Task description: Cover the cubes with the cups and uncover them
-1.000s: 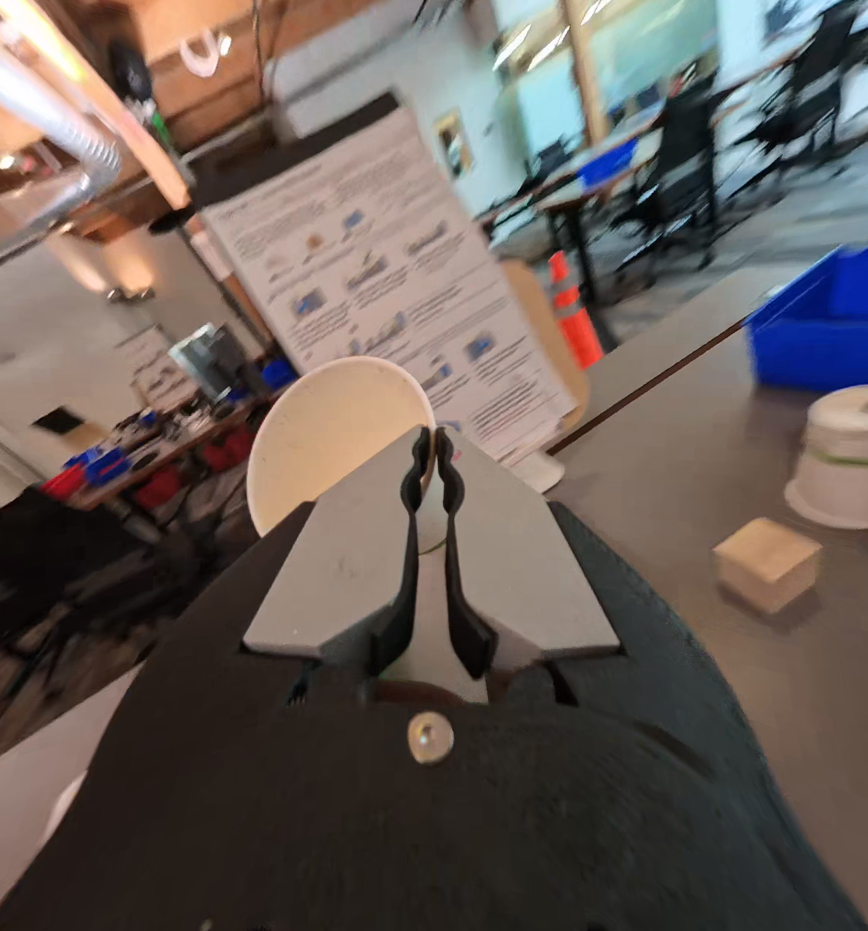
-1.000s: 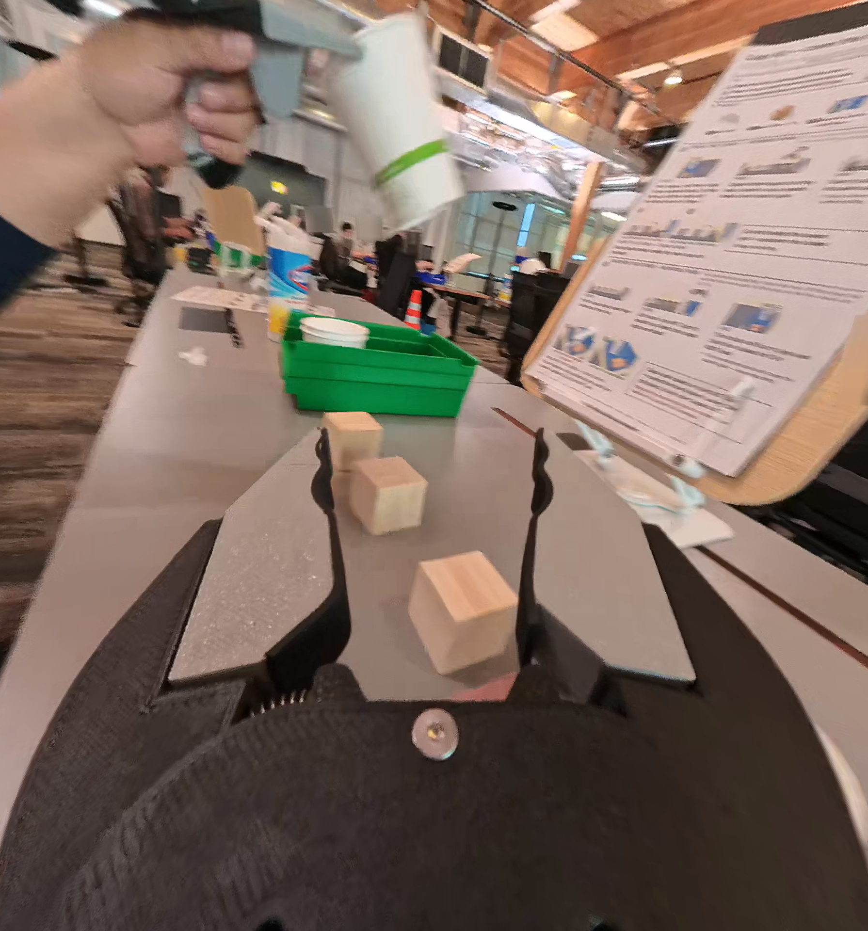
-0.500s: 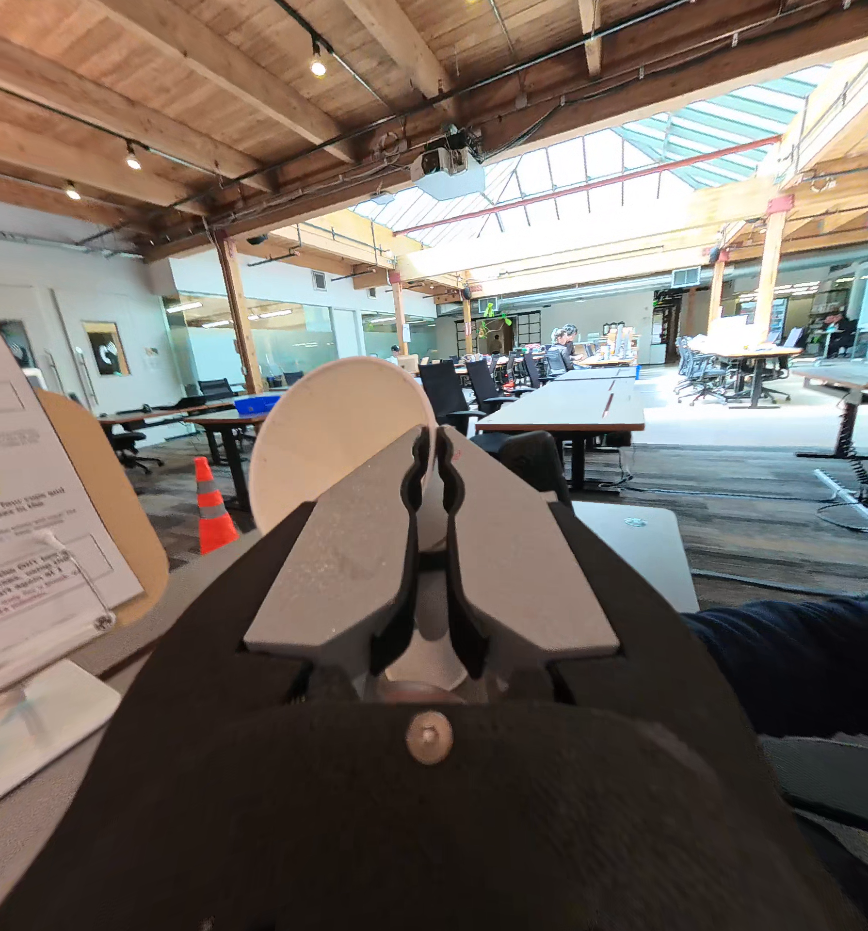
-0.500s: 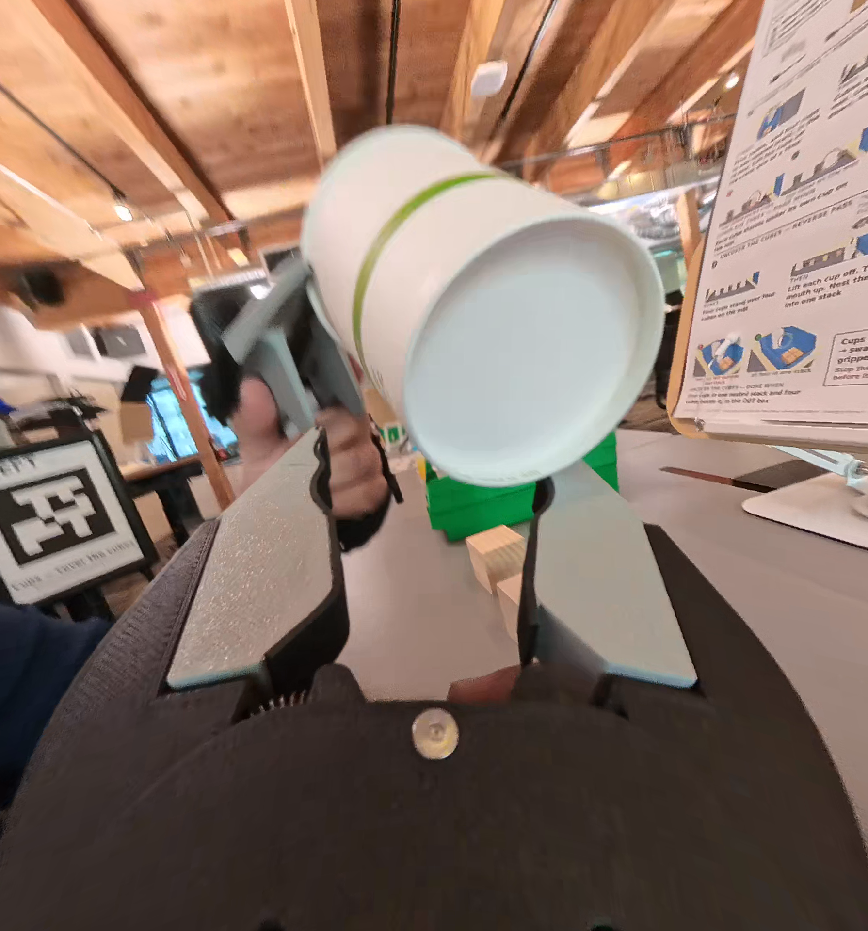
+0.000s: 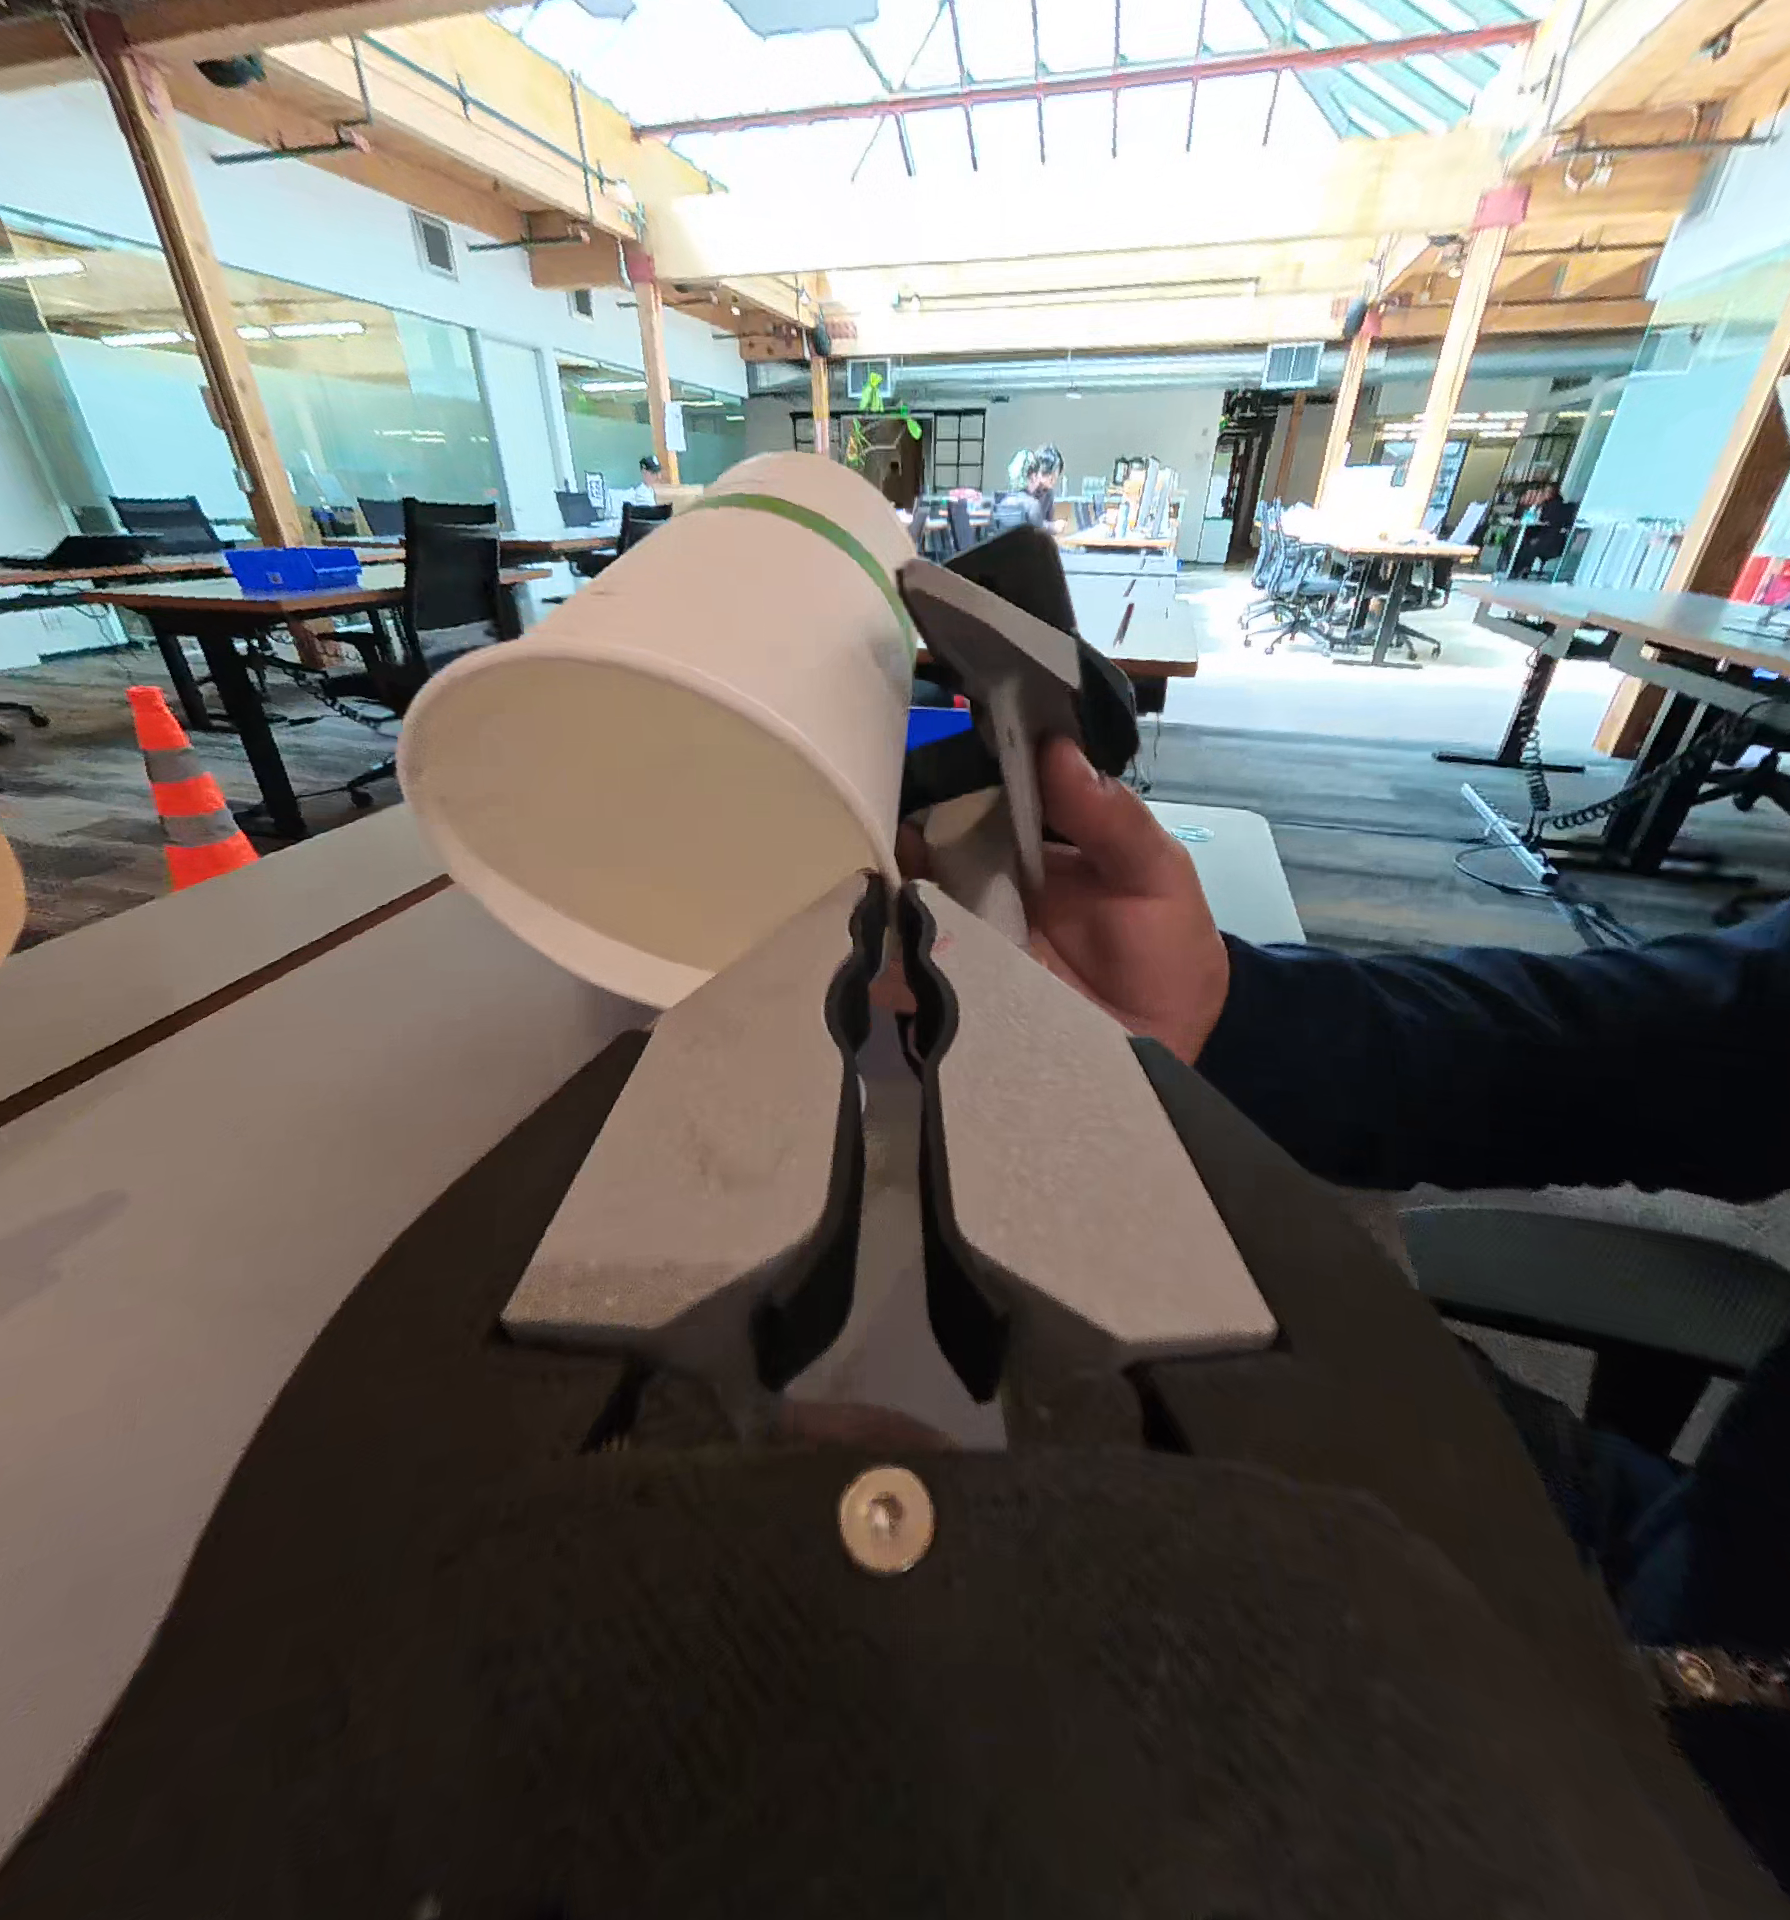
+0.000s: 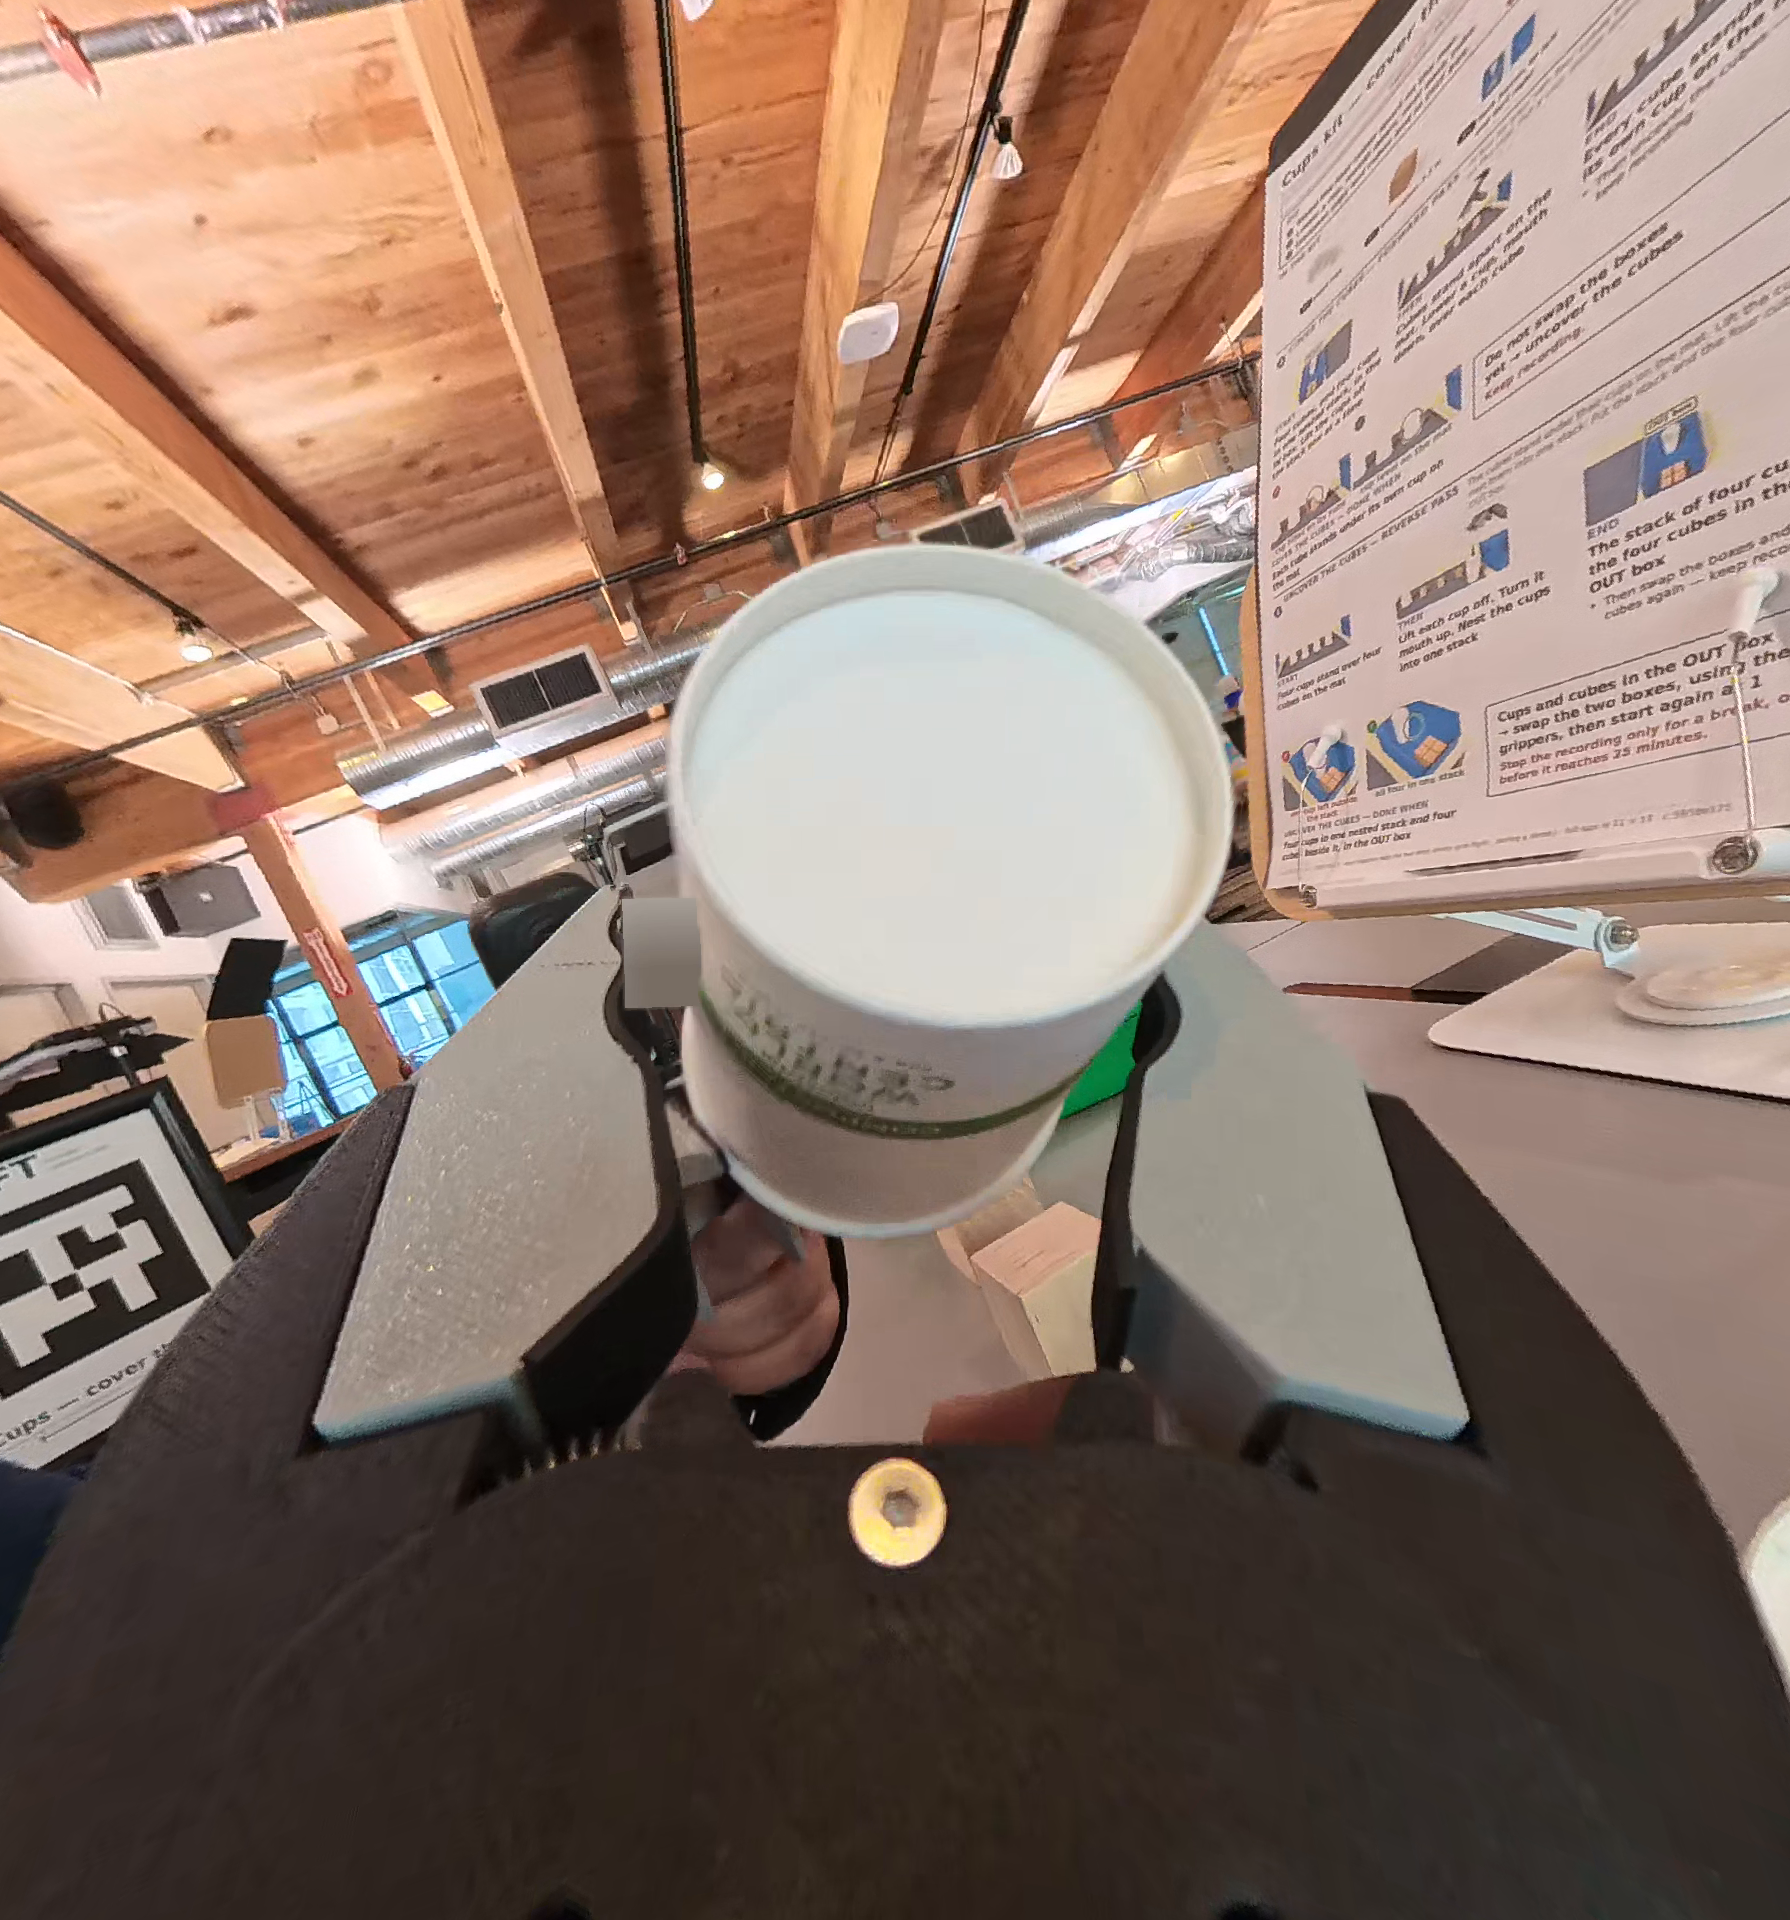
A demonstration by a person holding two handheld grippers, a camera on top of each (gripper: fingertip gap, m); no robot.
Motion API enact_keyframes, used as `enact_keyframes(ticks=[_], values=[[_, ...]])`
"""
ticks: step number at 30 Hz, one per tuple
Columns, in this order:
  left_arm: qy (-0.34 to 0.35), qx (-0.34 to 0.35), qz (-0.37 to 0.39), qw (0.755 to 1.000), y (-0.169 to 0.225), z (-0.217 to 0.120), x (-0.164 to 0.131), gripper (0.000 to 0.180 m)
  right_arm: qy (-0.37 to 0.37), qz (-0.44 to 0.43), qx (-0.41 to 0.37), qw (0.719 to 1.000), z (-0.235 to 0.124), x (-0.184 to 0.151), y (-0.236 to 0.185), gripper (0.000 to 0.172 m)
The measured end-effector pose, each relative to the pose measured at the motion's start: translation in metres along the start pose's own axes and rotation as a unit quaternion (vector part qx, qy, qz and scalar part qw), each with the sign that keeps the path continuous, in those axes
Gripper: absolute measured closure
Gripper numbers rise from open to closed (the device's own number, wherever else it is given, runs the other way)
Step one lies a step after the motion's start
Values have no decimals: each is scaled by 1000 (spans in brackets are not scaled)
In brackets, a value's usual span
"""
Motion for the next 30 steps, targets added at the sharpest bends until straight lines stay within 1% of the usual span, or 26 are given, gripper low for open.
enact_keyframes(ticks=[2,5,8,9,10,11,12,13,15,17,18,20,22,26,30], values=[[-10,-12,4,1000,4,1,-3,178,-6,1,3,1000,0,-1,-1,84],[-28,-19,1,999,3,3,-7,178,-17,-7,1,1000,0,-1,-1,85],[-56,-24,-24,998,-1,5,-12,178,-44,-36,-19,998,0,-2,0,85],[-71,-17,-24,997,-4,4,-14,177,-57,-54,-36,996,0,-3,0,85],[-83,1,-16,996,-8,3,-16,170,-69,-80,-65,992,0,-2,0,85],[-90,23,-6,996,-12,0,-16,155,-81,-112,-95,986,-1,-2,0,86],[-89,50,3,995,-16,-3,-15,147,-96,-144,-120,978,0,-2,-1,85],[-80,74,8,994,-21,-8,-12,146,-112,-176,-144,967,0,-2,-2,85],[-47,99,-1,994,-27,-17,-5,146,-143,-222,-184,947,3,-6,-1,85],[2,129,-23,991,-35,-27,3,152,-177,-237,-202,934,7,-14,1,85],[25,153,-34,987,-40,-31,5,157,-199,-237,-207,928,10,-19,2,85],[55,214,-45,974,-50,-40,7,159,-237,-241,-223,914,13,-28,7,85],[58,244,-38,967,-53,-43,7,159,-276,-241,-232,901,16,-39,12,85],[53,239,-31,969,-50,-38,6,161,-327,-246,-227,884,23,-59,17,85],[11,245,-13,969,-48,-28,-2,161,-378,-264,-225,858,25,-75,22,84]])
Point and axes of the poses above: each gripper's, where its closed fingertips meet, z out along the fingers, x out of its top, y = z × x across the jaws, the point moved 10 cm from there along -z, back along the fingers, and after that the axes turned 7 degrees about -z, right-handed, at the moved point
